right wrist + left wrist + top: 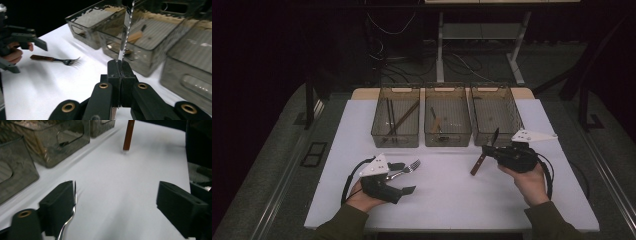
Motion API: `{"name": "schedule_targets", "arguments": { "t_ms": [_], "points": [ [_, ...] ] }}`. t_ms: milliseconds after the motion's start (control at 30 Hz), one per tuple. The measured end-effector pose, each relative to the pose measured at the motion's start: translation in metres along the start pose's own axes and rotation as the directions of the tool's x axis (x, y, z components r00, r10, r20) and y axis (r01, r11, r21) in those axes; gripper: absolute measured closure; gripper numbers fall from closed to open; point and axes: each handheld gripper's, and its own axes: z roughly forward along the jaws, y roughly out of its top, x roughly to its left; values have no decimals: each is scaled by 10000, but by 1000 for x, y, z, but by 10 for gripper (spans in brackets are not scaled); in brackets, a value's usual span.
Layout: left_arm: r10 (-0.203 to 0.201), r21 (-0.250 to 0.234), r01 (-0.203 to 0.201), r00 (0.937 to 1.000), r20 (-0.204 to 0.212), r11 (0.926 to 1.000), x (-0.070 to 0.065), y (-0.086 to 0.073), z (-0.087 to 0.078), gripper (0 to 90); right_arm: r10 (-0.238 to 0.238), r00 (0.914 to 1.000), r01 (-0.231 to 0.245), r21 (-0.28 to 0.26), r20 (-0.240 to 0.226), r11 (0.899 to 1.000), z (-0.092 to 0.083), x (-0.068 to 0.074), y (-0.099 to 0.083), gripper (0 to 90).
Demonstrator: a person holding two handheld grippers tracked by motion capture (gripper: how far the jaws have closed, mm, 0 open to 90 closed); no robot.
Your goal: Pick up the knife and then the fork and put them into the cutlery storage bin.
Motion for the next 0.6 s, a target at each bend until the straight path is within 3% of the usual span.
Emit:
{"name": "schedule_targets", "arguments": {
  "t_ms": [267,400,600],
  "points": [
    [-66,200,69,9999,-136,9998,-3,-11,-2,0,-17,9985,10,136,550,9999,-20,-17,8,892],
    [-211,312,219,9995,-239,9993,-3,-11,-1,0,-25,9961,8,191,877,9998,-29,-27,13,892],
    [-59,509,73,9996,-280,9987,-4,-11,1,0,110,9926,-131,166,1207,9998,-42,-39,20,892]
  ]
}}
